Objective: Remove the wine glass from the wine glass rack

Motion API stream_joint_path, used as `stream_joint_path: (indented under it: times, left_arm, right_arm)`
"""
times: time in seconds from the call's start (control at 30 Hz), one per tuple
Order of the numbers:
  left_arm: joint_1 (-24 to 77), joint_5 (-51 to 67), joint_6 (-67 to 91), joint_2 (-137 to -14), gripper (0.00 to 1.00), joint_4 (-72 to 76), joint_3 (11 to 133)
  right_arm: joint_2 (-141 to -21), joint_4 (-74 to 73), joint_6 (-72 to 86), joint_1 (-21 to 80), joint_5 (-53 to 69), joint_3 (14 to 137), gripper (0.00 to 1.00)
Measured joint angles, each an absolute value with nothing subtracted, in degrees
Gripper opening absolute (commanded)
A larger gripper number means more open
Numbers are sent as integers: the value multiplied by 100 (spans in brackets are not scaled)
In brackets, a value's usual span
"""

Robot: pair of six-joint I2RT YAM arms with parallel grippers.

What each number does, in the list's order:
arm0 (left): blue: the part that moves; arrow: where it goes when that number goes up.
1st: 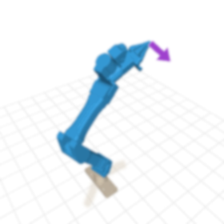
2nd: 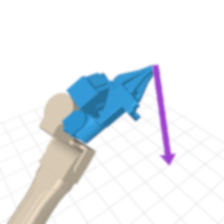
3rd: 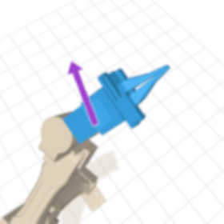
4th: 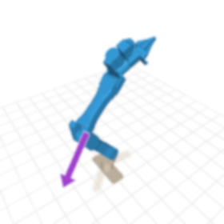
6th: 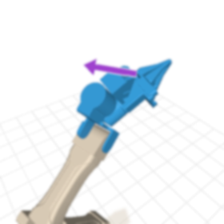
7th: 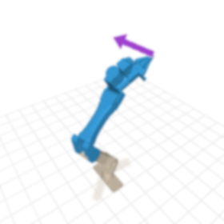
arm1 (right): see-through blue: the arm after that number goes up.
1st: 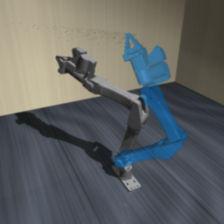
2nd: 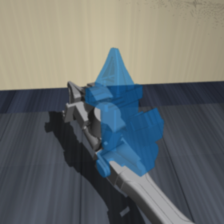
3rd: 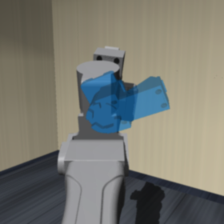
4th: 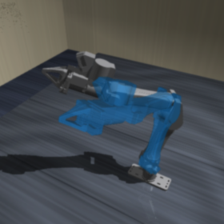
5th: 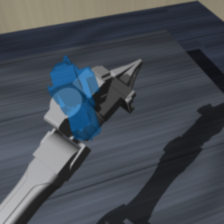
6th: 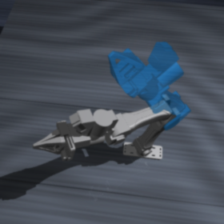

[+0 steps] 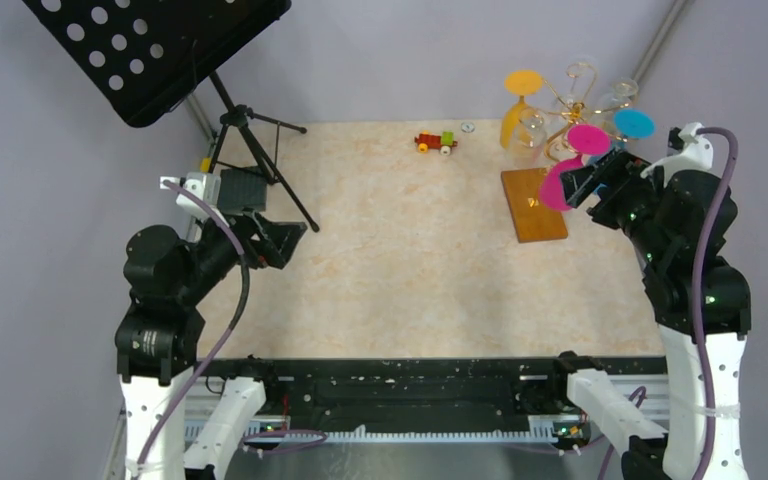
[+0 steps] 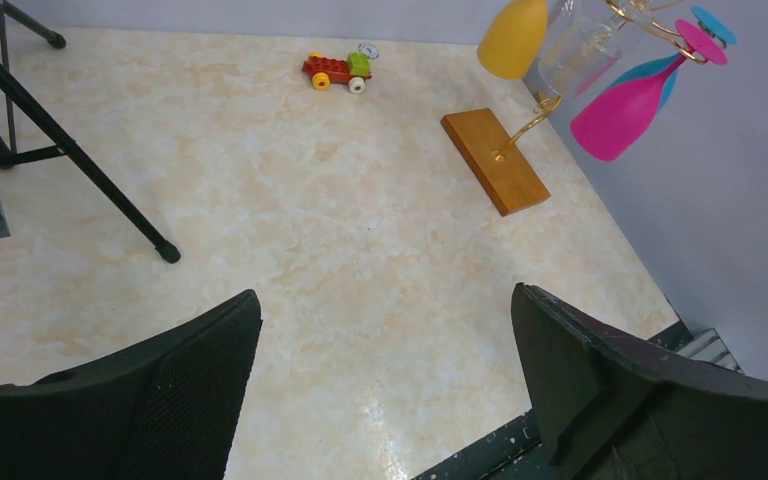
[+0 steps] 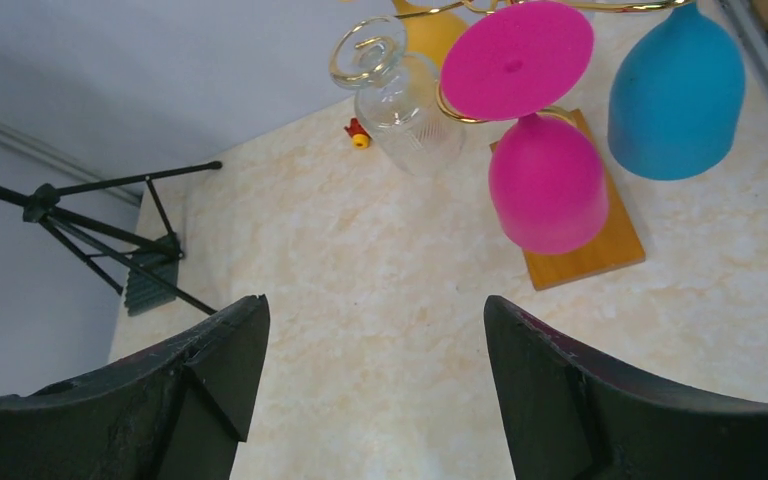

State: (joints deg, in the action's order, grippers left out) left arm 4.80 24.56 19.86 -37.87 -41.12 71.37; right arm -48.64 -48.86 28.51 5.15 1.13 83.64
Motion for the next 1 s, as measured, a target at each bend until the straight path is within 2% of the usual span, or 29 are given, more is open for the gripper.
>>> stream_joint_path:
  times: [0.1, 0.2, 0.43, 0.5, 0.7, 1.0]
  left_arm:
    - [480, 2440, 2027, -3752, 99, -4082, 6954]
    - [480, 2287, 2093, -3760, 99, -4121, 6805]
    - [480, 2139, 2477, -3691, 99, -3806, 6466]
    - [480, 2132, 2585, -3566, 99, -3562, 6270]
    - [480, 1835, 2687, -3258, 98, -3232, 6058]
    - [478, 1826, 2851, -3365, 91, -3059, 6088]
  right_arm:
    - [-4866, -4908, 2670, 513, 16, 8377, 81]
    - [-4941, -4901, 2436, 513, 64, 8361, 86]
    - [-4963, -4836, 2206, 513, -139, 8132, 86]
    - [-4982, -4816, 2064, 513, -454, 8132, 94]
    - [-5002, -4300, 1509, 513, -2250, 8012, 96]
    - [-5931, -4556, 2064, 462, -2235, 9264, 94]
